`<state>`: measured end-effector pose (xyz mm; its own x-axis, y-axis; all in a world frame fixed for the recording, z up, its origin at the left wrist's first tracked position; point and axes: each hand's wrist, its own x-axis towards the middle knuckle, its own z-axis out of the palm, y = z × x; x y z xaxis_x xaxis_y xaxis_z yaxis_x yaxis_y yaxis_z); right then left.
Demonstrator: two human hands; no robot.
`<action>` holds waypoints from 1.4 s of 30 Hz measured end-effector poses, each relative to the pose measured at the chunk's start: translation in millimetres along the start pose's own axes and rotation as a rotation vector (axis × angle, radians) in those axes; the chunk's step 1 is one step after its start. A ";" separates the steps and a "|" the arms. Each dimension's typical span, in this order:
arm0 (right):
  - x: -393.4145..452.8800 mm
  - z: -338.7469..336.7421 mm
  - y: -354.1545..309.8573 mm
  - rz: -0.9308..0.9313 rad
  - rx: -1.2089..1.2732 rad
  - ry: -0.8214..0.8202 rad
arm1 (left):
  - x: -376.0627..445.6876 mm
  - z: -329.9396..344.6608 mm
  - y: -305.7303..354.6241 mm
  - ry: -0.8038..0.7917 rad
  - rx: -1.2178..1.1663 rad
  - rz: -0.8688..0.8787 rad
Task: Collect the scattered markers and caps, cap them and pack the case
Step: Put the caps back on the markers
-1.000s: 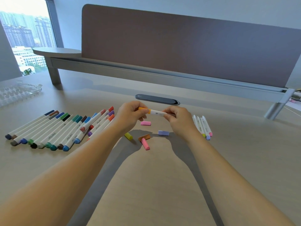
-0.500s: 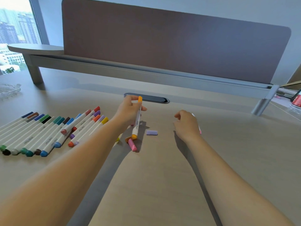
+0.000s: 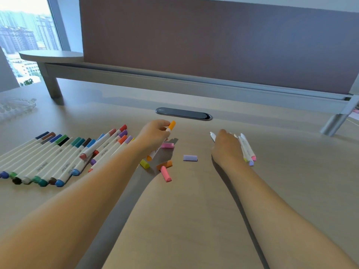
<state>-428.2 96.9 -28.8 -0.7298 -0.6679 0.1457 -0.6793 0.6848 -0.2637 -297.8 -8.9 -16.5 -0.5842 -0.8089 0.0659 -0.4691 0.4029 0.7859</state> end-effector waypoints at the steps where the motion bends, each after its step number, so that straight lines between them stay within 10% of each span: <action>1: -2.0 0.6 -3.3 0.003 0.045 0.005 | -1.6 -4.7 -4.3 0.021 0.021 0.005; 16: -36.2 1.4 -32.3 -0.155 0.492 -0.036 | -46.3 -36.8 -45.5 0.212 0.508 0.010; 33: -43.7 -6.4 -5.0 -0.121 0.516 -0.052 | -39.5 5.1 0.2 -0.158 0.812 -0.009; 42: -43.1 -9.5 -1.2 -0.164 0.535 0.013 | -34.9 2.6 -3.2 -0.022 0.411 0.091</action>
<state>-396.6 127.7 -25.7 -0.6211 -0.7473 0.2362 -0.6528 0.3265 -0.6836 -277.6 19.1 -22.9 -0.6474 -0.7547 0.1066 -0.6376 0.6129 0.4667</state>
